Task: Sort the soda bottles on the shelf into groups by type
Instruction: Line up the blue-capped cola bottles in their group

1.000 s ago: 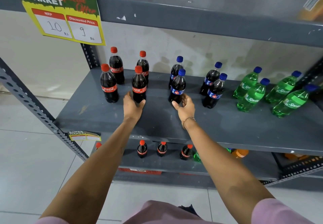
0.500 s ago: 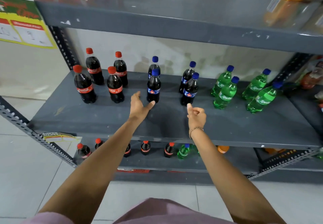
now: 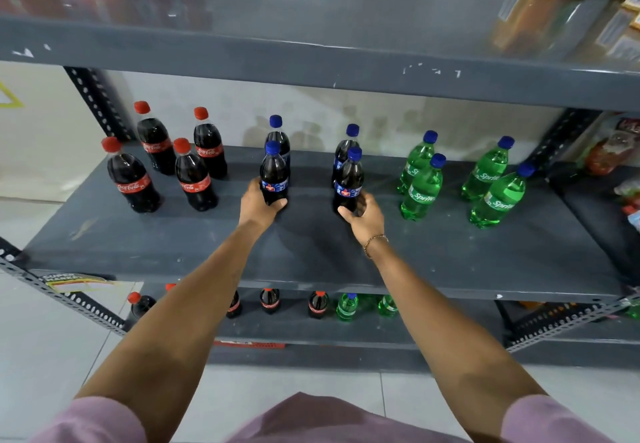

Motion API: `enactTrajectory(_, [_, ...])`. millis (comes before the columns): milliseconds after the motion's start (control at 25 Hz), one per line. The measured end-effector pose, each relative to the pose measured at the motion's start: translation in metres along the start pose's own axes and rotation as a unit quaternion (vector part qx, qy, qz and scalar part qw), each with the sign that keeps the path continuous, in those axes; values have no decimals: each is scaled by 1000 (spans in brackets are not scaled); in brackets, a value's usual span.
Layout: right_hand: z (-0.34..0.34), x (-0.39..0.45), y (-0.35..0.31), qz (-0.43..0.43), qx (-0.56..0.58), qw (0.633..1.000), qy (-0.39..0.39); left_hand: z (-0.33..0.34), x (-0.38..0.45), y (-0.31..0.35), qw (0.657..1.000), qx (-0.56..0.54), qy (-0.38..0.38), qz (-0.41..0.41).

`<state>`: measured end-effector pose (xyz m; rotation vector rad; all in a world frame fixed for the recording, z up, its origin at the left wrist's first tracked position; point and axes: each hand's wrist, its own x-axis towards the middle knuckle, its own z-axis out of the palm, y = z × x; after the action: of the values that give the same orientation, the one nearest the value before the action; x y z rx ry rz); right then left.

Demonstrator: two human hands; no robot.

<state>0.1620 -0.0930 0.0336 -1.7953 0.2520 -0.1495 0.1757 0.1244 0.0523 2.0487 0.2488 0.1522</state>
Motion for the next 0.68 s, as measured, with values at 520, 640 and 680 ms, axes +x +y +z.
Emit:
enactTrajectory(520, [-30, -19, 11, 2, -10, 993, 118, 26, -40, -4, 996, -13, 70, -52])
enactTrajectory(640, [-58, -26, 20, -17, 8, 959, 282, 54, -51, 14, 1000, -23, -11, -7])
enactTrajectory(680, [-69, -25, 22, -23, 7, 947, 319, 63, -52, 23, 999, -32, -32, 11])
